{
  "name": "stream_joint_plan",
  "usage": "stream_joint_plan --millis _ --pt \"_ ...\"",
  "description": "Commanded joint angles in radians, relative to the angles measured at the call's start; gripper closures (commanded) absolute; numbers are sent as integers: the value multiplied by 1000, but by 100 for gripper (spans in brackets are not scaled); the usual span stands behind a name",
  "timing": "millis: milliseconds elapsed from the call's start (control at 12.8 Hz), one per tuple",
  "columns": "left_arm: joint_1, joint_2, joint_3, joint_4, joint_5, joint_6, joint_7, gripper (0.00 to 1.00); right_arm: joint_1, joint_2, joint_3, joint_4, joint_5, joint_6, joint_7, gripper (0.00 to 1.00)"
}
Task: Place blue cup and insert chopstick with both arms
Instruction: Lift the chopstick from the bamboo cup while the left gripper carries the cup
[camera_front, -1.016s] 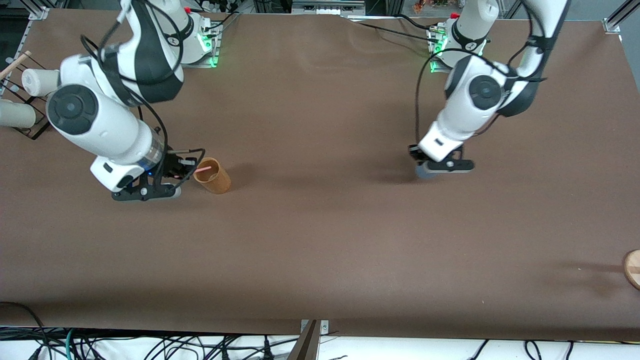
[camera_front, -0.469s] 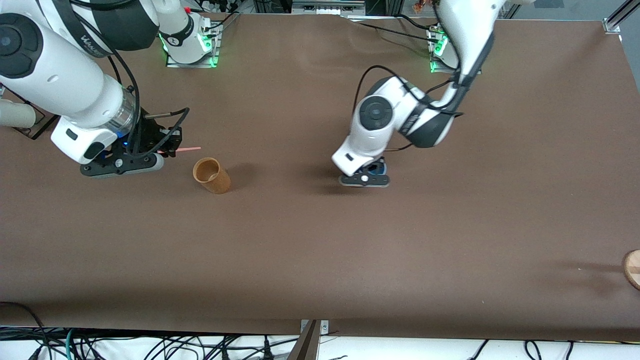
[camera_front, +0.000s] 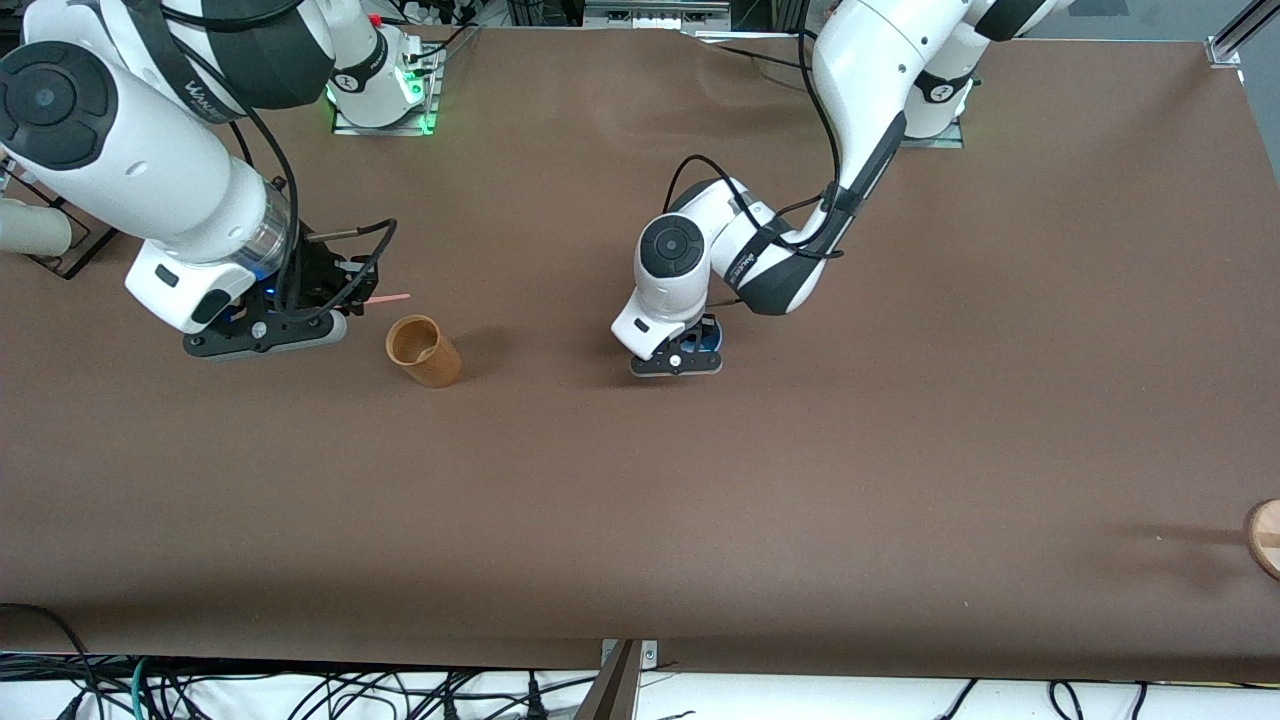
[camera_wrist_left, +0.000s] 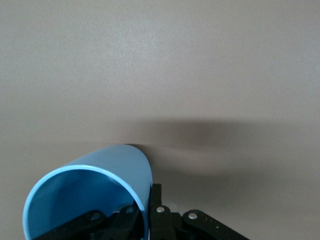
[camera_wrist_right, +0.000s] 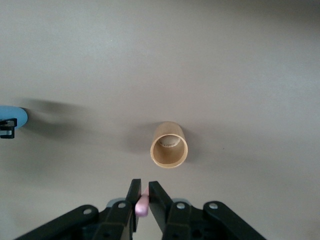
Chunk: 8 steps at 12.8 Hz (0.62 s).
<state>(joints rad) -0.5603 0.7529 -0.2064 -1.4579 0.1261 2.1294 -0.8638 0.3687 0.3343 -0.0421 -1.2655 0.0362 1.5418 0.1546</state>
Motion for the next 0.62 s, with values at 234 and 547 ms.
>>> stream_joint_plan --millis 234,547 --pt "-7 8 13 42 27 -19 -24 10 35 22 2 26 5 20 23 100" --pt "2 -53 12 40 17 -37 -14 0 50 32 2 26 5 37 39 100"
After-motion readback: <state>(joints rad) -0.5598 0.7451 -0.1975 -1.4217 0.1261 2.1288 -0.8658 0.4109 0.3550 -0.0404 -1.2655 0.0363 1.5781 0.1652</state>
